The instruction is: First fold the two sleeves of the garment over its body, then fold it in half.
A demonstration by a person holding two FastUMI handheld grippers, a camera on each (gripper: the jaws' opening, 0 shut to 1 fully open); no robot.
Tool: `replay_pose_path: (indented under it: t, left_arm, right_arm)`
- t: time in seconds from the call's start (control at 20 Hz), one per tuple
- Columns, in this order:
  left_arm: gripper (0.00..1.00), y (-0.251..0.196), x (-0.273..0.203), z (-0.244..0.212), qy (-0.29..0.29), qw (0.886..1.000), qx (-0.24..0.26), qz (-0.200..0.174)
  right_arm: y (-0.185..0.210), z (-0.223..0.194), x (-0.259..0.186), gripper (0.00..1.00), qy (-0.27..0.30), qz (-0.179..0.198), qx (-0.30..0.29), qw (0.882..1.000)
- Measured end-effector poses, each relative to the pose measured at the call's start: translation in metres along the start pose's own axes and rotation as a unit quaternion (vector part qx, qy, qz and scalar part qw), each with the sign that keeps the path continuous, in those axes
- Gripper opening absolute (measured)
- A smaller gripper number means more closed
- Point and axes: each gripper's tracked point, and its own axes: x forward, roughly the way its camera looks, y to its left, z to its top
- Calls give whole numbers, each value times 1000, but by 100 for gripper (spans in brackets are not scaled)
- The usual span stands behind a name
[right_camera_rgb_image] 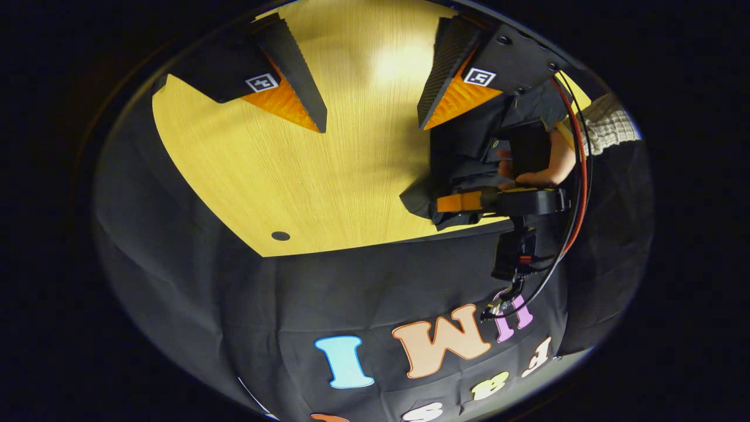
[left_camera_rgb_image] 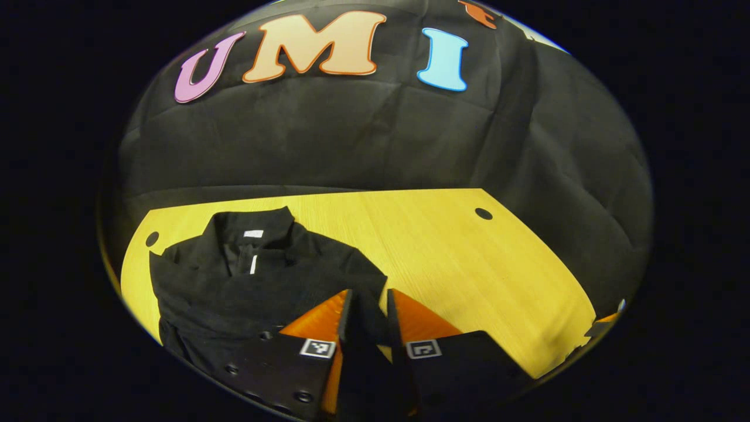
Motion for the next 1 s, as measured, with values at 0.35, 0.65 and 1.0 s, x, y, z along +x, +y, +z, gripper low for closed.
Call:
replay_pose_path:
  t: [0.35, 0.65, 1.0]
  left_arm:
    - [99, -5, -38, 29, -49, 997, 60, 28]
    - [98, 15, -88, 45, -84, 994, 55, 47]
    - [100, 84, -157, 25, -100, 990, 39, 96]
  right_arm:
    - [19, -6, -7, 98, 0, 14, -11, 1000]
    - [46, -16, -8, 98, 3, 32, -34, 999]
    - [91, -43, -16, 98, 3, 41, -46, 998]
